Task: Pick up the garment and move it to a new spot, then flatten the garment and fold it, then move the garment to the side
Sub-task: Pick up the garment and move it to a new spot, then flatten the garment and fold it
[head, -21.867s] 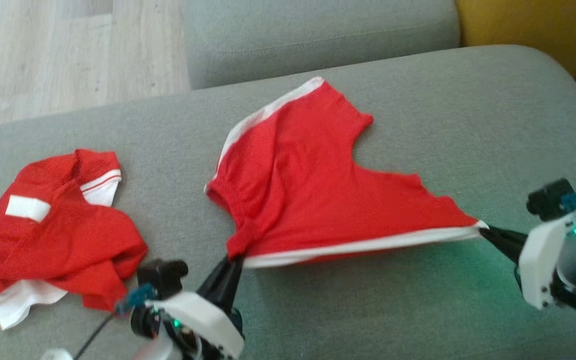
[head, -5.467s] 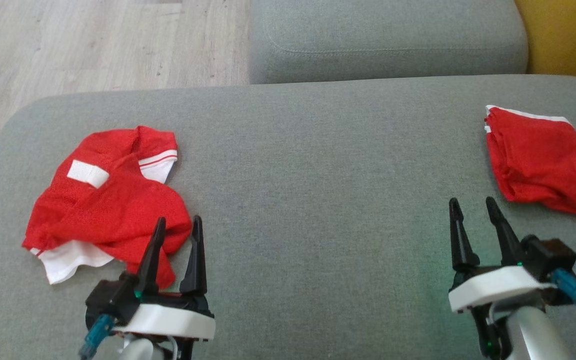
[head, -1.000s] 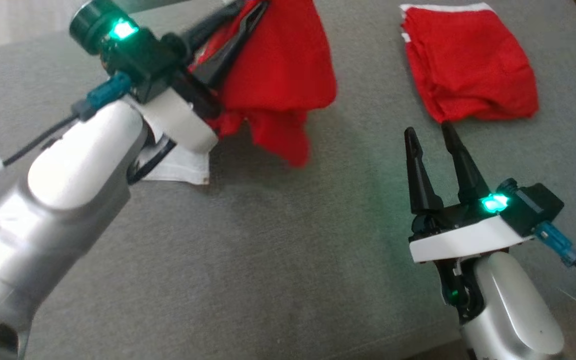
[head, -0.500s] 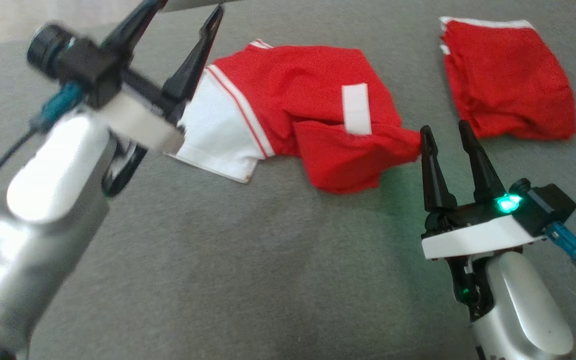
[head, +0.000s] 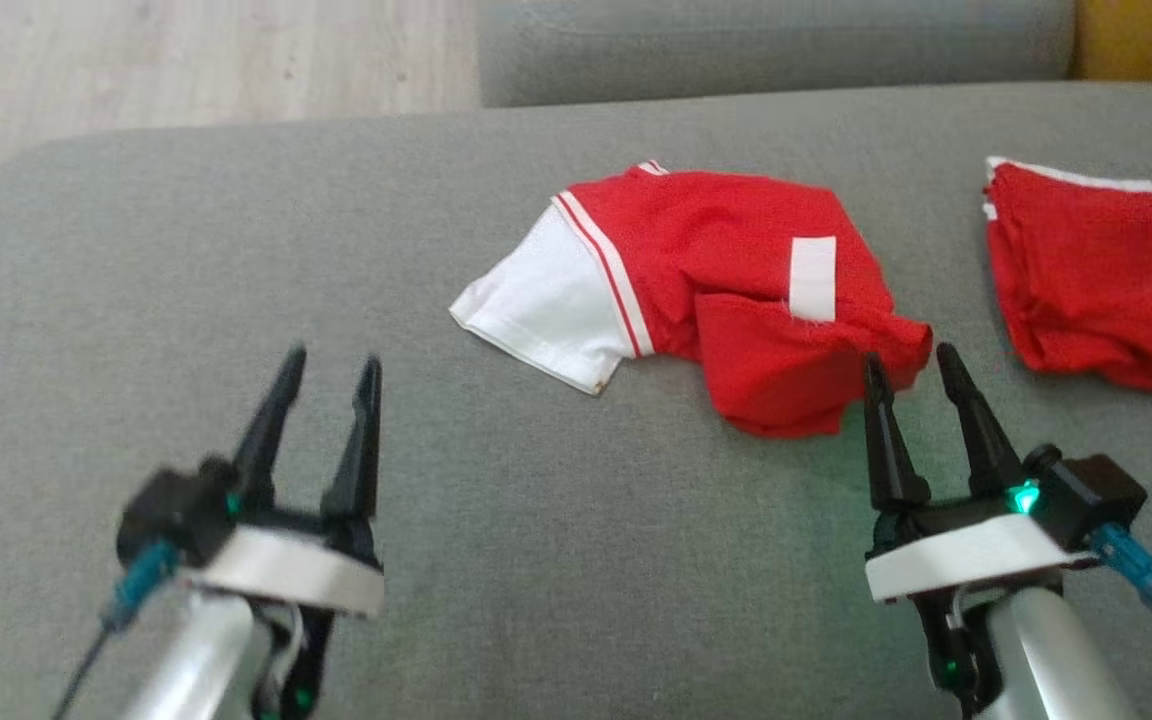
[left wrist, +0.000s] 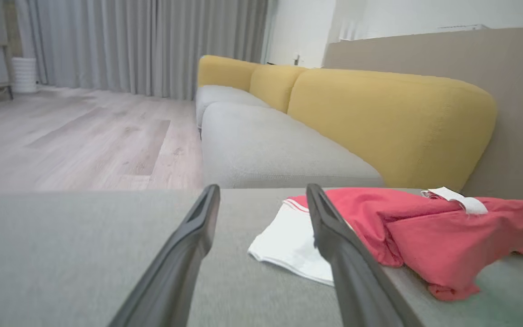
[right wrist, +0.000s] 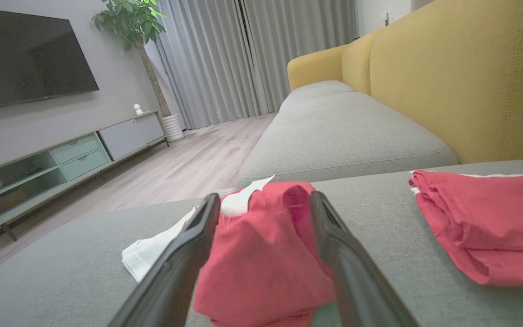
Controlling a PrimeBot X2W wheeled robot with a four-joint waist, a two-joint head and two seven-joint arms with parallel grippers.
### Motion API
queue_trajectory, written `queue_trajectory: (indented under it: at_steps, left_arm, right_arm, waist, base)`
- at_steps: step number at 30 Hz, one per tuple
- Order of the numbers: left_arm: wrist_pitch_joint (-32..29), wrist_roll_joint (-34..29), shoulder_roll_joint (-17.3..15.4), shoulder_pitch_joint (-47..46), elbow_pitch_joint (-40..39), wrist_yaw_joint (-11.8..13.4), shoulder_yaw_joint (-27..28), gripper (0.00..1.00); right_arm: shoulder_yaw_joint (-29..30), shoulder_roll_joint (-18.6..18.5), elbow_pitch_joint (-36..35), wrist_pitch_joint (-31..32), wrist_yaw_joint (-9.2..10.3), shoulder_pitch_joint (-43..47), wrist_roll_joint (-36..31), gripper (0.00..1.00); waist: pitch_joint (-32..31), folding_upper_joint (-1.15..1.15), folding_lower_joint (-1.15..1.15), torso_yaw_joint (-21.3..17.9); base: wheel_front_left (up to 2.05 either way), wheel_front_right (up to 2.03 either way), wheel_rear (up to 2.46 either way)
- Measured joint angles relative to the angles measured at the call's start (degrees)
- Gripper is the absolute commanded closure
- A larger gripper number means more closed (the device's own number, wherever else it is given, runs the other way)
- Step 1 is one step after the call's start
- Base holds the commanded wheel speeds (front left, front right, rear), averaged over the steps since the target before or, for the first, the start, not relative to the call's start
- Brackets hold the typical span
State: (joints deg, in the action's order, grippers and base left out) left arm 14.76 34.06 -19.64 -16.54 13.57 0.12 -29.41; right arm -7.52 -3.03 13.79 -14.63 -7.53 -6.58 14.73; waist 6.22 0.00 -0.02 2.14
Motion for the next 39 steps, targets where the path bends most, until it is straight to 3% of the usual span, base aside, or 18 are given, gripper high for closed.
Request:
queue_trajectory:
  at_steps: [5, 8, 15, 21, 31, 39]
  left_arm:
    - [0.00, -2.23, 5.33, 8.01, -1.14, 0.44, 5.68, 0.00]
    - [0.00, -4.77, 7.59, 9.47, -1.64, -0.75, 7.61, 0.00]
    - [0.00, -8.70, 10.45, 9.37, -0.80, -4.23, 10.59, 0.00]
    - [0.00, -10.25, 12.99, 8.32, 0.67, -5.92, 11.84, 0.00]
    - [-0.01, -11.04, 15.57, 4.78, 2.94, -7.21, 11.94, 0.00]
    - [-0.01, -10.81, 16.60, 3.42, 3.54, -7.27, 10.79, 0.00]
  right_arm:
    - [-0.10, 0.01, 0.03, 0.00, 0.00, 1.46, 0.51, 0.00]
    - [-0.20, 0.01, 0.09, 0.00, 0.00, 1.52, 0.49, 0.00]
    - [-2.53, 0.01, 0.45, 0.19, 0.00, 1.12, -0.94, 0.00]
    - [-8.42, 0.00, 1.78, 4.77, 0.00, -3.91, -3.70, 0.00]
    - [-17.94, -2.75, 17.63, 15.39, 0.00, -17.96, -7.60, 0.00]
    - [-20.05, -3.36, 32.98, 17.15, 0.00, -26.74, -8.79, 0.00]
  waist:
    - [-1.58, 0.00, 0.00, 1.31]
    - [-1.69, 0.00, 0.01, 1.81]
    - [-0.76, 0.00, 0.01, 3.00]
    - [0.90, 0.00, 0.02, 4.79]
    - [4.22, 0.00, 0.02, 10.28]
    - [6.58, 0.00, 0.02, 15.08]
  base:
    - [0.00, 0.00, 0.00]
    - [0.00, 0.00, 0.00]
    - [0.00, 0.00, 0.00]
    - [0.00, 0.00, 0.00]
    - [0.00, 0.00, 0.00]
    - [0.00, 0.00, 0.00]
